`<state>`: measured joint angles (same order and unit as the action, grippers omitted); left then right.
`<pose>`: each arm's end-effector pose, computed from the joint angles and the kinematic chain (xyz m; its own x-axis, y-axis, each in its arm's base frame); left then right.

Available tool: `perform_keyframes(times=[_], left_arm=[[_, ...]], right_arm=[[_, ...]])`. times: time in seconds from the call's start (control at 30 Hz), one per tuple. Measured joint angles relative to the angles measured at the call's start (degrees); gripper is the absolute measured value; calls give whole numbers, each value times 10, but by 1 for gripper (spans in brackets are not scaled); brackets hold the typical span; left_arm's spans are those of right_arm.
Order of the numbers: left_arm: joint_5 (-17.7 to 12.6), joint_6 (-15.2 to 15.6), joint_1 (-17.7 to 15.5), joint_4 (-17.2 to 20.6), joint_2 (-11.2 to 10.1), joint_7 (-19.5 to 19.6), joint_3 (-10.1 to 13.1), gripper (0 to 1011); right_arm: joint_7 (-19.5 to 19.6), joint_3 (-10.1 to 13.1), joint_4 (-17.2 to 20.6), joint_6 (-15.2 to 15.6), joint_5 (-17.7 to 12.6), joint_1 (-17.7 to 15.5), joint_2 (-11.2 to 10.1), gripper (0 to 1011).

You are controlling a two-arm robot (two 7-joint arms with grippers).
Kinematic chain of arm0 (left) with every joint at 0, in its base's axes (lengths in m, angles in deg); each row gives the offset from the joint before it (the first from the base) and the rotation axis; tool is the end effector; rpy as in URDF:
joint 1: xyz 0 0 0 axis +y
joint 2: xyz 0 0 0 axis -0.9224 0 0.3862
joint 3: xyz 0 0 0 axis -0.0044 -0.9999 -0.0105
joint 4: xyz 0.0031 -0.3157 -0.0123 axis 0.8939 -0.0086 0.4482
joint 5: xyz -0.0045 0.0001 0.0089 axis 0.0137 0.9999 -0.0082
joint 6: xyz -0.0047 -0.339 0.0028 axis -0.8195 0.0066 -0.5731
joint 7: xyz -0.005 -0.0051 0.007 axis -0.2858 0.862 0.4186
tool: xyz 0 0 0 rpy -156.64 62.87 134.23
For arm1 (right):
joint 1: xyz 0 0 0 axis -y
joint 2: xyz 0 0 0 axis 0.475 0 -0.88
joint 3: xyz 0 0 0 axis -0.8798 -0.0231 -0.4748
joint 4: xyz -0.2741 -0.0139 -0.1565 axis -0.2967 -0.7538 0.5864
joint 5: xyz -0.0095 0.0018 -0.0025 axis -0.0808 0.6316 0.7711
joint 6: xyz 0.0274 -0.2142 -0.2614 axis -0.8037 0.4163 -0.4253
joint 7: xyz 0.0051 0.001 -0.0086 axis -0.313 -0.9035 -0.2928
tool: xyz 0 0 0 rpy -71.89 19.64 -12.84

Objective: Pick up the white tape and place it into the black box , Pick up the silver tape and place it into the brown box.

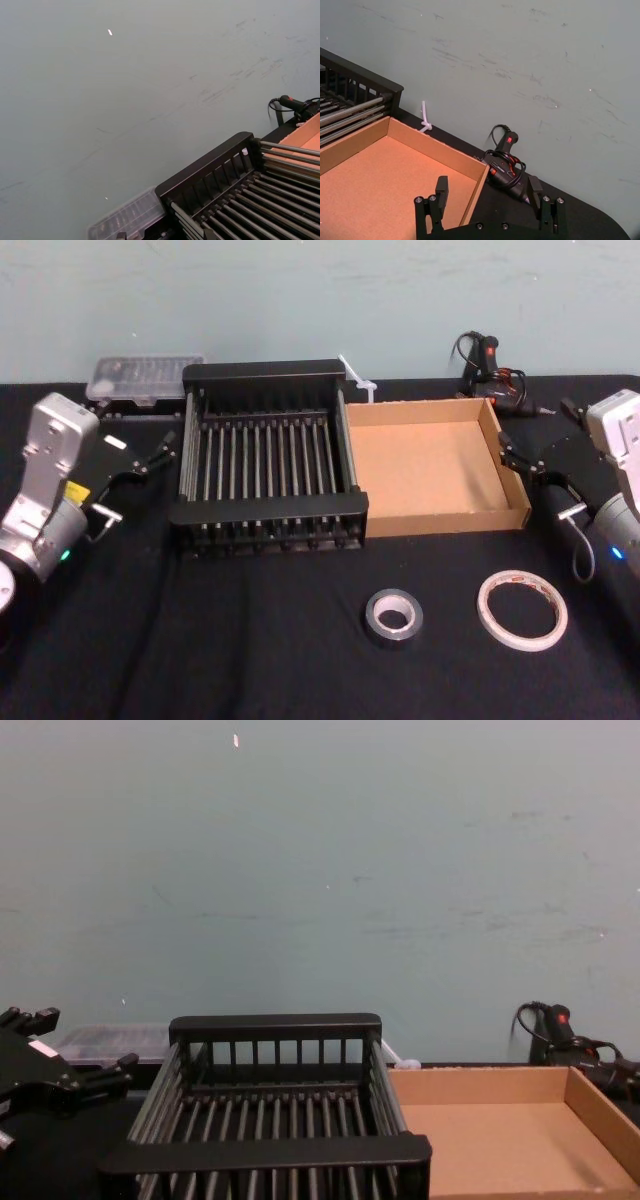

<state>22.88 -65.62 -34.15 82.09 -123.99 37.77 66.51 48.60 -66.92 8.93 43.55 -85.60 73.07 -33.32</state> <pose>0.3910 0.0894 -0.3288 0.2922 0.8803 0.3737 -0.9553 0.2872 0.0703 0.3910 -0.0894 -0.3289 0.2922 -0.8804 0.3736 0.9553 0.2872 -0.0705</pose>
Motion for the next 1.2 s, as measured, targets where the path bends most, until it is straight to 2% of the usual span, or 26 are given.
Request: perform_keyframes(times=[1.2], left_arm=[[0,0,0,0,0,0,0,1001]], right_arm=[[0,0,0,0,0,0,0,1002]])
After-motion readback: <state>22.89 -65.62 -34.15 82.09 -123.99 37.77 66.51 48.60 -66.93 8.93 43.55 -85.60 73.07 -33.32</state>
